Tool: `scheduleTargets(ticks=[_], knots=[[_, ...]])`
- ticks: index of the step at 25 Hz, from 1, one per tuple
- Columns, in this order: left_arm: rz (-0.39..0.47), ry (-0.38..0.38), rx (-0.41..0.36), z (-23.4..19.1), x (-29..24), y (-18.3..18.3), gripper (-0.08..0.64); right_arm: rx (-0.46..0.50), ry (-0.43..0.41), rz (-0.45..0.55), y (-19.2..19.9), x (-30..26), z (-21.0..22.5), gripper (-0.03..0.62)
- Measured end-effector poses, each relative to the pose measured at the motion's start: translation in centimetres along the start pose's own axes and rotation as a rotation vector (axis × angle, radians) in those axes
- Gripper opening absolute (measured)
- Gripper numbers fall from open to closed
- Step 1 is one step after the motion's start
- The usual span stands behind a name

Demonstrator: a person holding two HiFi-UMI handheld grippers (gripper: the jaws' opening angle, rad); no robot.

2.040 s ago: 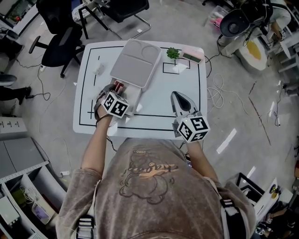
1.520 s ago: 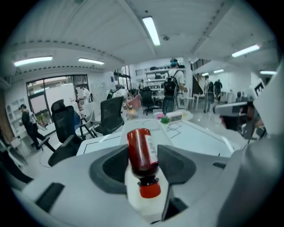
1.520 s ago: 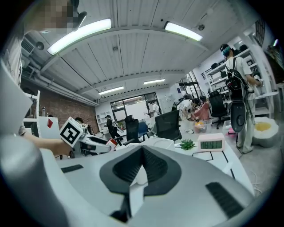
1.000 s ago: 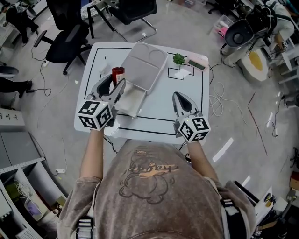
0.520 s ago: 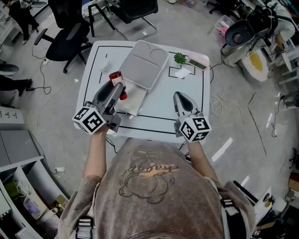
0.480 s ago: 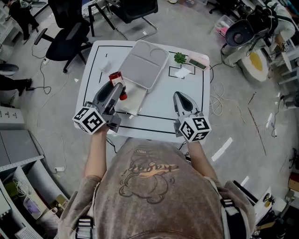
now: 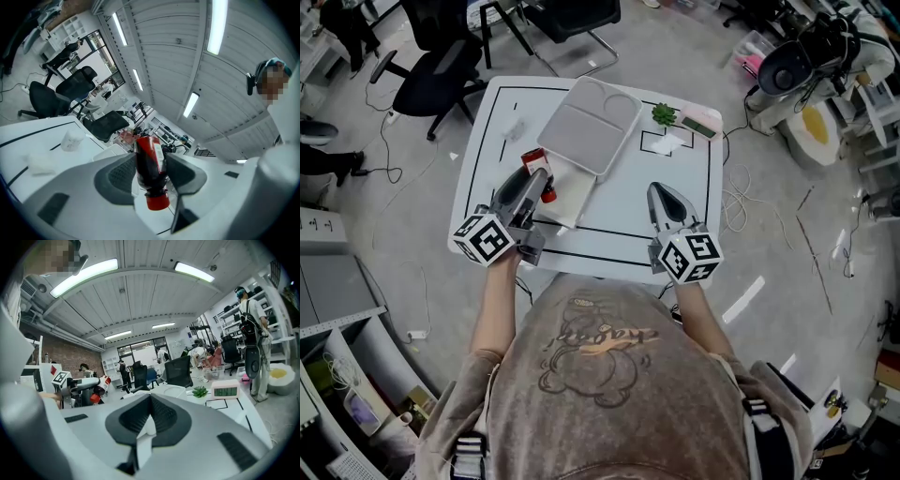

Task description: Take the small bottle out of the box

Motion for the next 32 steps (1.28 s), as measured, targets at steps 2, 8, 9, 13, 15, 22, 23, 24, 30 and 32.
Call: scheduleTargets(ticks=[2,8,9,13,15,22,23,24,30,32], knots=[[-0.008,-0.004,0.001,-0.1,-0.1,0.3,0.210,0.000,-0.002,-0.002,0.1,-0.1,0.0,-0.005],[-0.032,-0.019,-0.003,-0.4,-0.5,1.1,0.210,-0.002,-0.009,-0.003,0.1,-0.3,0.0,-0.004],[-0.037,-0.023,-0.006,-0.5,-0.5,1.2,0.210,-0.003,-0.009,-0.003,0.1,-0.3,0.0,-0.005],[-0.062,-0.041,-0.020,-0.8,-0.6,1.7,0.210,-0.002,-0.011,-0.004,0.2,-0.3,0.0,-0.005],[-0.068,-0.044,-0.019,-0.8,-0.6,1.9,0.210,-0.003,-0.011,-0.005,0.2,-0.3,0.0,-0.005],[-0.087,-0.044,-0.023,-0.7,-0.9,2.4,0.210,0.011,-0.012,-0.012,0.4,-0.3,0.0,-0.005],[-0.089,-0.043,-0.023,-0.6,-0.9,2.4,0.210,0.012,-0.013,-0.013,0.4,-0.3,-0.1,-0.005],[-0.091,-0.043,-0.023,-0.6,-1.0,2.4,0.210,0.011,-0.015,-0.015,0.4,-0.4,-0.1,-0.005],[-0.092,-0.040,-0.016,-0.6,-0.9,2.5,0.209,0.009,-0.019,-0.017,0.4,-0.5,-0.3,-0.005],[-0.091,-0.040,-0.014,-0.6,-1.0,2.5,0.209,0.010,-0.019,-0.018,0.4,-0.5,-0.3,-0.005]])
Point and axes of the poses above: the fingertips, and each gripper's own axes: x backward along the fingers, z to its right, y out of its underside, the point moved 2 cm from there along x, backward along the fingers, and after that the axes turned 9 degrees about -x, right-handed, at the moved point
